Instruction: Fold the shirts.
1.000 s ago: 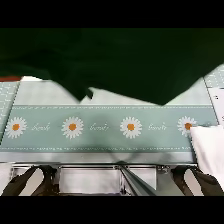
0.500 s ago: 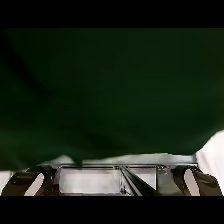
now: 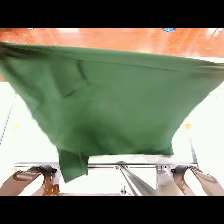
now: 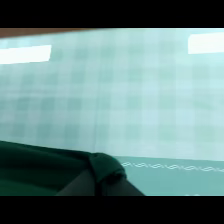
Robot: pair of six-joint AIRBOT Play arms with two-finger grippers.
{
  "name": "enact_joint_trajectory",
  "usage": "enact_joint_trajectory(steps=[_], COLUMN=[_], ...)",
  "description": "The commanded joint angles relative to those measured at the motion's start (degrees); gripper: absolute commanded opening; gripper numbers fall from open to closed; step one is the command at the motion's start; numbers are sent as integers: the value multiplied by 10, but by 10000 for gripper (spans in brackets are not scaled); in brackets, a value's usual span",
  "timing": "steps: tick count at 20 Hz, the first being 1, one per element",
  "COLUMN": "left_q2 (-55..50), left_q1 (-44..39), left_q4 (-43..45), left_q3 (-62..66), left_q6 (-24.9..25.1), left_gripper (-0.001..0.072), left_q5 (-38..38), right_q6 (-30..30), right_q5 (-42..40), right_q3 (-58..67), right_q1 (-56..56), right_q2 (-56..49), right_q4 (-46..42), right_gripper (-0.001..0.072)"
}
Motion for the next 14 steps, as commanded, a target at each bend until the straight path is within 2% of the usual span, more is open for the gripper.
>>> enact_joint_trajectory(steps=[1, 4, 6, 8, 11, 14], left_q2=[-123, -245, -328, -398, -467, -493], left_q1=[-1, 12, 29, 47, 68, 77], left_q4=[-14, -19, -54, -108, -188, -213], left_q3=[-32, -3, 41, 85, 132, 143], left_q6=[-34, -80, -103, -103, -103, -93], left_gripper=[17, 17, 18, 18, 18, 18], left_q5=[99, 182, 188, 188, 186, 181], right_q6=[-50, -69, -69, -51, -10, 9], right_q5=[-68, -153, -199, -233, -243, -225], right_q3=[-32, -27, -7, 33, 105, 153], right_q1=[0, 22, 50, 69, 75, 75], right_q2=[-131, -261, -344, -421, -512, -556], right_q4=[70, 95, 95, 95, 97, 97], right_gripper=[24, 24, 24, 24, 24, 24])
